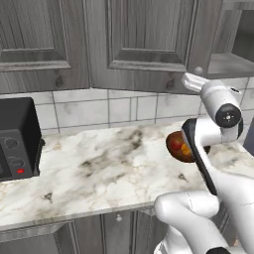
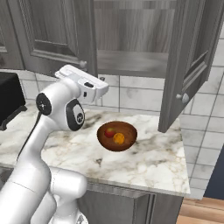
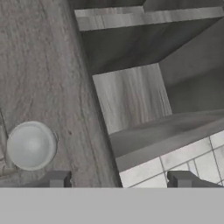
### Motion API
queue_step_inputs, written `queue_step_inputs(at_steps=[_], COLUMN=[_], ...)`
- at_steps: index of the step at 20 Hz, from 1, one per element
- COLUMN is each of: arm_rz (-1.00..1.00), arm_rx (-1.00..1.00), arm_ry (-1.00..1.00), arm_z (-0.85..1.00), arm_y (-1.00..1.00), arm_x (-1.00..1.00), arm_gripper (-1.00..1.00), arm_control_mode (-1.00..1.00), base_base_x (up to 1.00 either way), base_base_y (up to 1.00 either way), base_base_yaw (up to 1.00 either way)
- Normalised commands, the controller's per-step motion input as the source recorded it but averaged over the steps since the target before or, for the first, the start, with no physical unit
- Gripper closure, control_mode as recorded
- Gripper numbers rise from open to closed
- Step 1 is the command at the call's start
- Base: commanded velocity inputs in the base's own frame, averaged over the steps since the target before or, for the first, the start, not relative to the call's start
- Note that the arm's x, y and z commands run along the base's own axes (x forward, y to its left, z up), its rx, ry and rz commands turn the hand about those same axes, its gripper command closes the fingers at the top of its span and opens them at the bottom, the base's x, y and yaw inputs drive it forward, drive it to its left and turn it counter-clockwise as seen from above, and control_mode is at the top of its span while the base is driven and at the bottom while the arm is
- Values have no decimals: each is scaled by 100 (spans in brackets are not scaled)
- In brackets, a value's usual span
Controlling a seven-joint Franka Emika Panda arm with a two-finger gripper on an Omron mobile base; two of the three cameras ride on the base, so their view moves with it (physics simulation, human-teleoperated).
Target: Open the cabinet. Pick the mango and orange from the cabinet and place them into the bowl. Then close the cabinet.
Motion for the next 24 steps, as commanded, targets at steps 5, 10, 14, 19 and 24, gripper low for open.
queue_step_inputs(at_steps=[5,10,14,19,24], arm_rz=[-4,-4,-3,-1,0], arm_rx=[2,0,0,-2,-1], arm_ry=[14,1,0,0,0], arm_z=[0,-3,-14,-16,-6], arm_y=[-8,0,-1,0,5], arm_x=[98,65,66,53,-13], arm_gripper=[-100,-100,-100,-100,-100], arm_control_mode=[-100,-100,-100,-100,-100], base_base_x=[0,0,0,0,0], base_base_y=[0,0,0,0,0], base_base_yaw=[0,0,0,0,0])
